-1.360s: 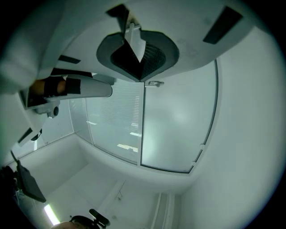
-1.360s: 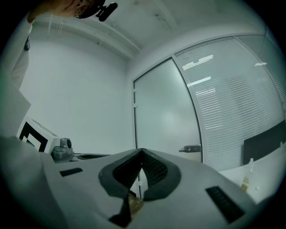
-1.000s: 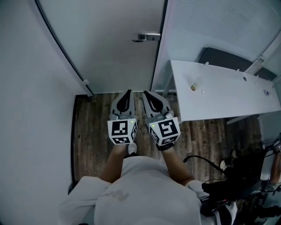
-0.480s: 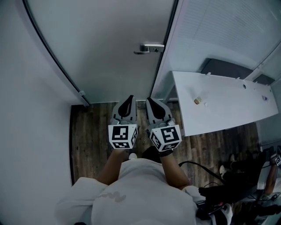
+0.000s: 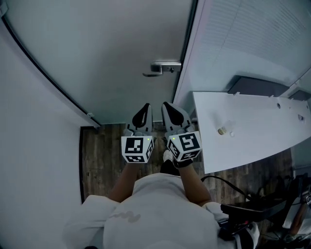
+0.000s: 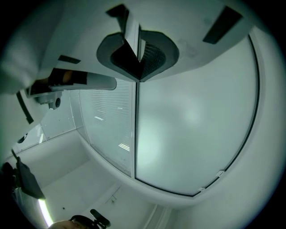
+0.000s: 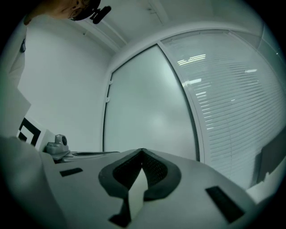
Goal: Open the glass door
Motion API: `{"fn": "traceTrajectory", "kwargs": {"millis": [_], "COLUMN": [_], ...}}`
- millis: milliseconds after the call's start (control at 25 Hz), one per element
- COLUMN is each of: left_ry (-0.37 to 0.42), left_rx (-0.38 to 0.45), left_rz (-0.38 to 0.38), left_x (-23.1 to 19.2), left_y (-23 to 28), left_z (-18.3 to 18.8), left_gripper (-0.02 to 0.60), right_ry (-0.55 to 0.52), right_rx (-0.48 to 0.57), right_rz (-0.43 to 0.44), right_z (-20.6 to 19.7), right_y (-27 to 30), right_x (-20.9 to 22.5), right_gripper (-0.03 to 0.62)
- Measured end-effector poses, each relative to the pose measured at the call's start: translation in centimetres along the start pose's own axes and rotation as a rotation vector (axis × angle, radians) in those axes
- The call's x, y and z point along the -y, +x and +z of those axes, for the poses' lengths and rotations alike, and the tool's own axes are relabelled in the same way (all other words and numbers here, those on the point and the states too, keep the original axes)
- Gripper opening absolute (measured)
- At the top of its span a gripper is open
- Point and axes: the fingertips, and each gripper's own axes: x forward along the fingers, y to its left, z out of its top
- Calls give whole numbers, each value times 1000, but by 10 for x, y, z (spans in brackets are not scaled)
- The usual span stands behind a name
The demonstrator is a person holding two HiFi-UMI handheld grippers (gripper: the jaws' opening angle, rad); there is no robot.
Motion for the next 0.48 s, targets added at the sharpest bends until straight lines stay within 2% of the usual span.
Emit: {"fn": "traceTrajectory", "kwargs": {"millis": [200,480], "left_ry": [39,40], "left_rx": [51,20], "left_rz": [34,78], "left_x": [-12,-28], "left_y": [67,126], "left_z": [26,2], "left_gripper": [2,2], "right_ry": [-18,-13], "right_rx": [68,33], "right_rz": [23,65], "right_z": [34,10], "right_y": [54,94], "right_x": [58,101], "right_gripper": [0,0]}}
